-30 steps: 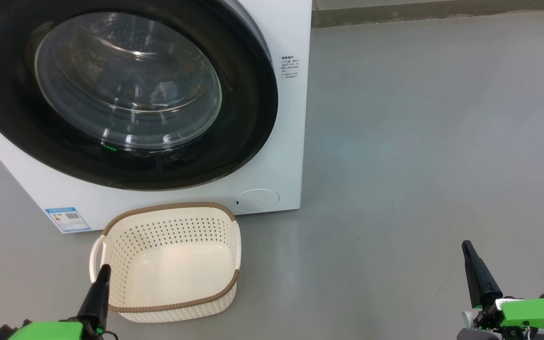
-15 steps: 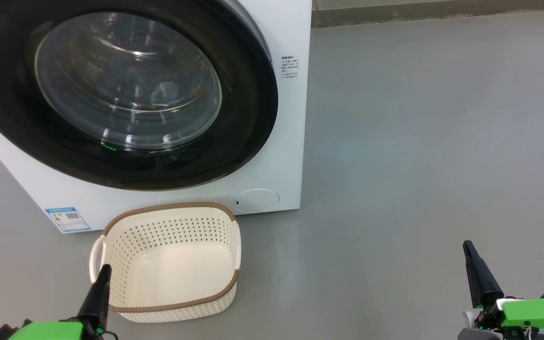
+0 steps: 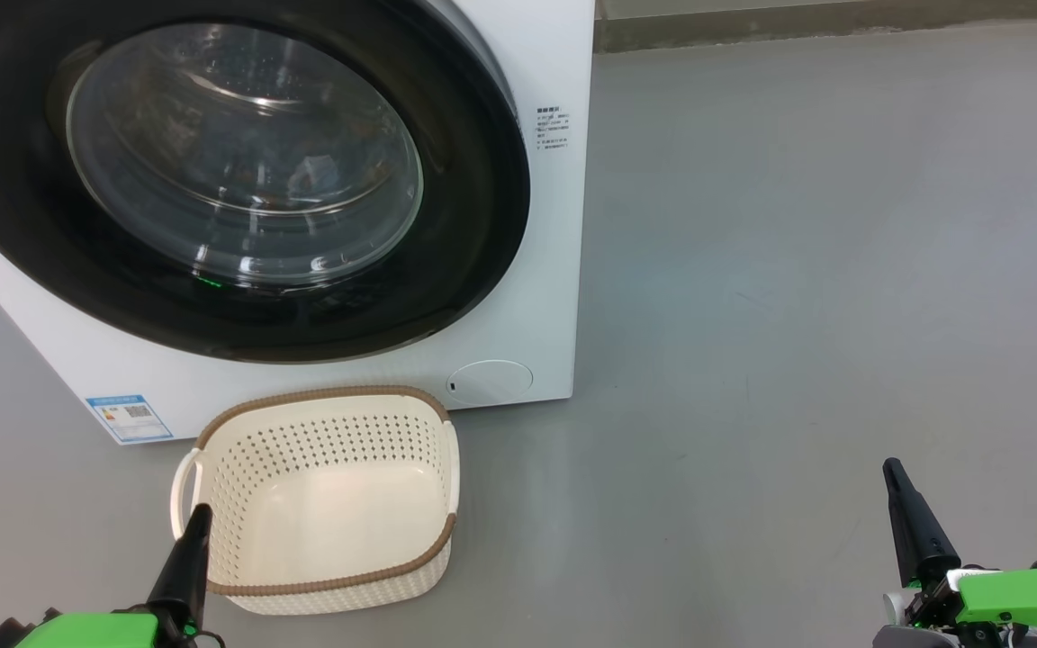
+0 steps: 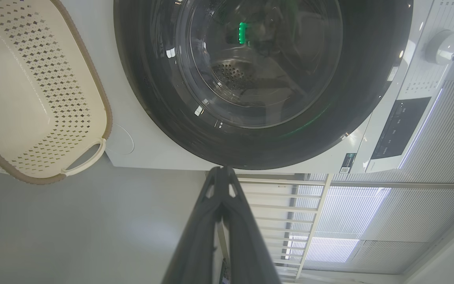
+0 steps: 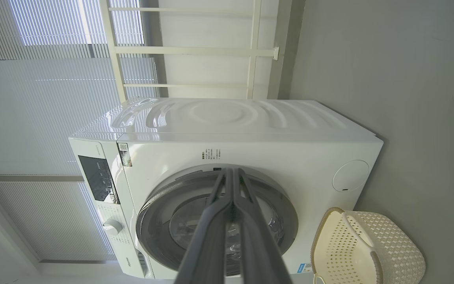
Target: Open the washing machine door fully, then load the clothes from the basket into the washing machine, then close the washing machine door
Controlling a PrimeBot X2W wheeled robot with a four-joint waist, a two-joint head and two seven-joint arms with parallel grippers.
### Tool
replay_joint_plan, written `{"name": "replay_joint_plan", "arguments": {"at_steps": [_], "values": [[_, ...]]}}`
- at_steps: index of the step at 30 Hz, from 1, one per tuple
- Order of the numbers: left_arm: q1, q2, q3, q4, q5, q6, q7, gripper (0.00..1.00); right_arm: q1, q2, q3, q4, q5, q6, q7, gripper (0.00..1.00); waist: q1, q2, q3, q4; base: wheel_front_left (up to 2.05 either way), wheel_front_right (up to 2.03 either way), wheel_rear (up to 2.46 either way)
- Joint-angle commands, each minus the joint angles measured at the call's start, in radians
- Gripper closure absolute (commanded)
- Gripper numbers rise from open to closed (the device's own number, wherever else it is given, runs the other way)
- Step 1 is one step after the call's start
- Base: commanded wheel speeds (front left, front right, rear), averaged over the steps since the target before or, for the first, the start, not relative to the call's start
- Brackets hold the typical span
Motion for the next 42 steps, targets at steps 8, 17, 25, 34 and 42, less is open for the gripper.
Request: {"name": "replay_joint_plan", "arguments": {"at_steps": [8,17,25,34,42], "values": [[-0.041,0.01,0.035,-0.018,-0.003,-0.003,0.004,1.0,-0.039,-0.005,0.022,-0.024,-0.003,-0.001,0.006,1.0,0.0,-0.0001,0.0,0.0,0.0,0.0,0.0],[-0.041,0.01,0.036,-0.018,-0.002,-0.003,0.005,1.0,-0.039,-0.004,0.021,-0.024,-0.003,-0.001,0.007,1.0,0.0,-0.0001,0.0,0.0,0.0,0.0,0.0],[-0.041,0.009,0.036,-0.018,-0.002,-0.003,0.005,1.0,-0.039,-0.004,0.021,-0.024,-0.004,-0.001,0.007,1.0,0.0,-0.0001,0.0,0.0,0.0,0.0,0.0],[-0.041,0.009,0.037,-0.018,-0.002,-0.003,0.006,1.0,-0.039,-0.004,0.02,-0.024,-0.004,-0.001,0.008,1.0,0.0,-0.0001,0.0,0.0,0.0,0.0,0.0],[-0.041,0.009,0.037,-0.018,-0.001,-0.003,0.006,1.0,-0.039,-0.004,0.02,-0.024,-0.004,-0.001,0.008,1.0,0.0,-0.0001,0.0,0.0,0.0,0.0,0.0]]}}
